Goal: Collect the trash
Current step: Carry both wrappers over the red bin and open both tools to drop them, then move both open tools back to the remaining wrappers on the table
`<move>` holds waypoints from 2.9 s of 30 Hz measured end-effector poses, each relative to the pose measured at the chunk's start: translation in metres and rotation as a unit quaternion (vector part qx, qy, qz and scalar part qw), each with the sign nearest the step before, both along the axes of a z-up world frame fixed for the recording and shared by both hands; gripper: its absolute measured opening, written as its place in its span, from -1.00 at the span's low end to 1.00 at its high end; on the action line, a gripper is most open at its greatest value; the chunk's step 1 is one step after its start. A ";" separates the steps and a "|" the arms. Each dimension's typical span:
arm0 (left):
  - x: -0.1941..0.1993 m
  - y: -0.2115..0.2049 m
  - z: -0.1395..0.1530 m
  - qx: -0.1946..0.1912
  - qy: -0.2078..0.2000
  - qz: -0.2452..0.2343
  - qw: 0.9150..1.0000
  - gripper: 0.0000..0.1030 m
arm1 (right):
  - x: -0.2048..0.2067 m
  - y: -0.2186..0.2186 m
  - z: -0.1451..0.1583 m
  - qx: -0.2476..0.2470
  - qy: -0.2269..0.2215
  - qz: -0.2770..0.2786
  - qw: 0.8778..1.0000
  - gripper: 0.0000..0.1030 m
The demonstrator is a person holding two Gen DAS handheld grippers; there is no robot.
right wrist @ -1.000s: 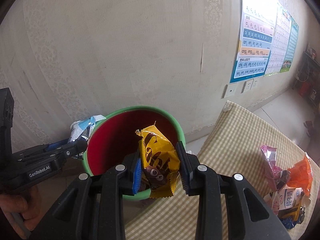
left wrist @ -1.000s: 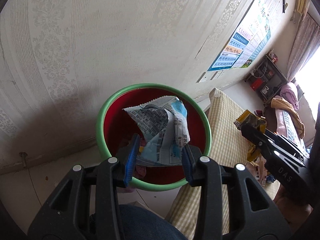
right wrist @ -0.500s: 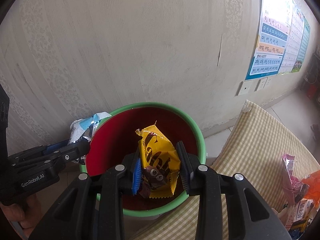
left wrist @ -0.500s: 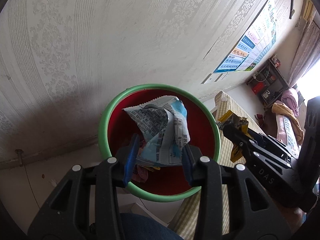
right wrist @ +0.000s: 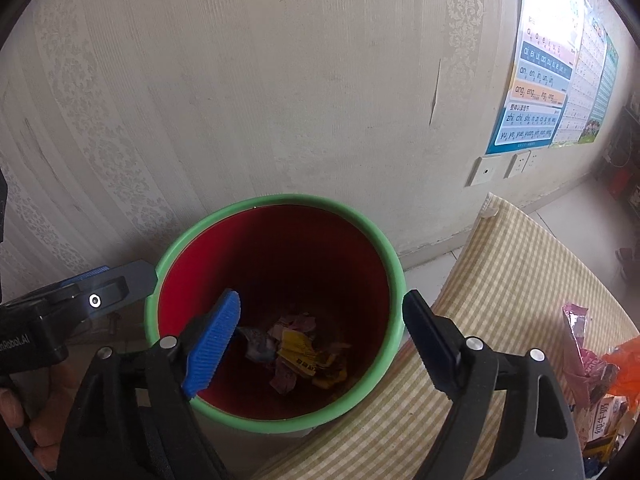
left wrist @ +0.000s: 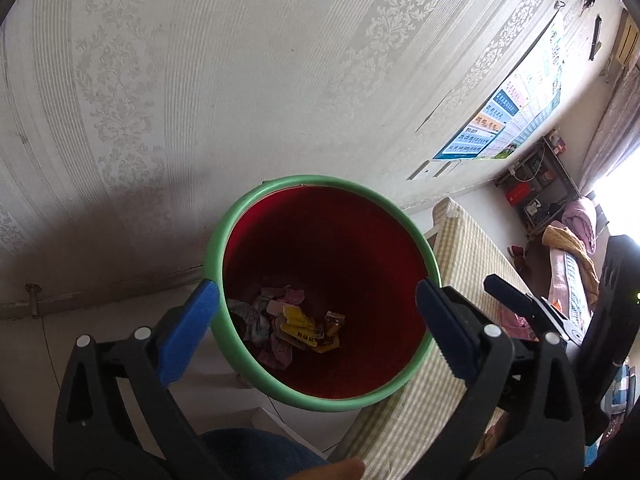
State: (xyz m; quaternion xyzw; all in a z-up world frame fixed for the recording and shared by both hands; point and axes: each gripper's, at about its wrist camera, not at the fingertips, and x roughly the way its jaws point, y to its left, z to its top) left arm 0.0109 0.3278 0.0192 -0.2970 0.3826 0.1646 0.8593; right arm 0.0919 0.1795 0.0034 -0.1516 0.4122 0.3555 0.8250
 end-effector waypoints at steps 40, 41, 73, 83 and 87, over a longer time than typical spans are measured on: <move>0.017 -0.212 0.047 0.048 -0.014 -0.178 0.983 0.89 | -0.060 -0.279 0.040 0.035 -0.017 -0.200 0.979 0.71; 0.017 -0.219 0.048 0.050 -0.014 -0.185 0.981 0.89 | -0.061 -0.287 0.041 0.037 -0.019 -0.207 0.977 0.70; 0.092 -0.325 0.016 0.045 0.031 -0.264 0.963 0.89 | 0.000 -0.436 0.018 0.022 -0.015 -0.340 0.940 0.70; 0.120 -0.312 -0.034 0.031 0.092 -0.243 0.965 0.64 | 0.031 -0.444 -0.019 0.009 0.024 -0.346 0.938 0.66; 0.125 -0.314 -0.050 0.029 0.108 -0.249 0.962 0.45 | 0.039 -0.443 -0.029 0.006 0.036 -0.343 0.939 0.54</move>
